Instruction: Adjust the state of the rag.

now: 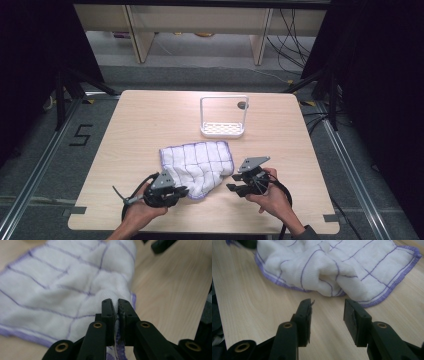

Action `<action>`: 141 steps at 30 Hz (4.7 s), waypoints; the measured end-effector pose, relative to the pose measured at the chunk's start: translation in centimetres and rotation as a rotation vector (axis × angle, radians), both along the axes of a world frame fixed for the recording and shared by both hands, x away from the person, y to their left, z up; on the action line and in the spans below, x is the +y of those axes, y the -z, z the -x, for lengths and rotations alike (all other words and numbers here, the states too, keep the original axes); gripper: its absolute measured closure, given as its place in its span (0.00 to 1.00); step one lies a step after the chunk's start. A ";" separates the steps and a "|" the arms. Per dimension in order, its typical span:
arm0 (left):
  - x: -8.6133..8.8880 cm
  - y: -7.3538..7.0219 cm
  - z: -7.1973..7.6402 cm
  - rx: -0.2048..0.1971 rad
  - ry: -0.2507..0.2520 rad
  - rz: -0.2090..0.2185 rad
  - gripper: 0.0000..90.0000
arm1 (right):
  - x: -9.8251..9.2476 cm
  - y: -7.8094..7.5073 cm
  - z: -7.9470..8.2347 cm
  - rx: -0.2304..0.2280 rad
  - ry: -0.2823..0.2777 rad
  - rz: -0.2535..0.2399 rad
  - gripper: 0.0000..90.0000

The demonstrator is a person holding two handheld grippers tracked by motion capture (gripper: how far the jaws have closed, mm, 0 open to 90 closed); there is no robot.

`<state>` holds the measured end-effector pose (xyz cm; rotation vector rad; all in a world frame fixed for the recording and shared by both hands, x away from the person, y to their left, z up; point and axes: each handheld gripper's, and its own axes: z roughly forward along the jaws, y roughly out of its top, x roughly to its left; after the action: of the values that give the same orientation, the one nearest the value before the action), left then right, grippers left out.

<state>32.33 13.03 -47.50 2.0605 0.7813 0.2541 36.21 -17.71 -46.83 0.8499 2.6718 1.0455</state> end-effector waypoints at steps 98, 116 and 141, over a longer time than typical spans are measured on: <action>5.0 2.6 -12.3 0.092 -0.276 -0.130 0.42 | -0.4 1.8 -12.3 0.045 0.229 0.031 0.62; 3.5 3.8 -13.1 0.048 -0.211 -0.195 0.54 | 0.7 2.5 -13.1 0.036 0.211 0.082 0.70; 3.7 -0.2 -14.7 -0.099 -0.219 -0.057 0.96 | -0.7 -1.9 -12.8 -0.064 0.137 -0.019 0.97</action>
<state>47.07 16.75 -47.28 1.9990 0.9484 0.5013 49.04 -18.44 -44.94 0.9706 2.5158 1.0495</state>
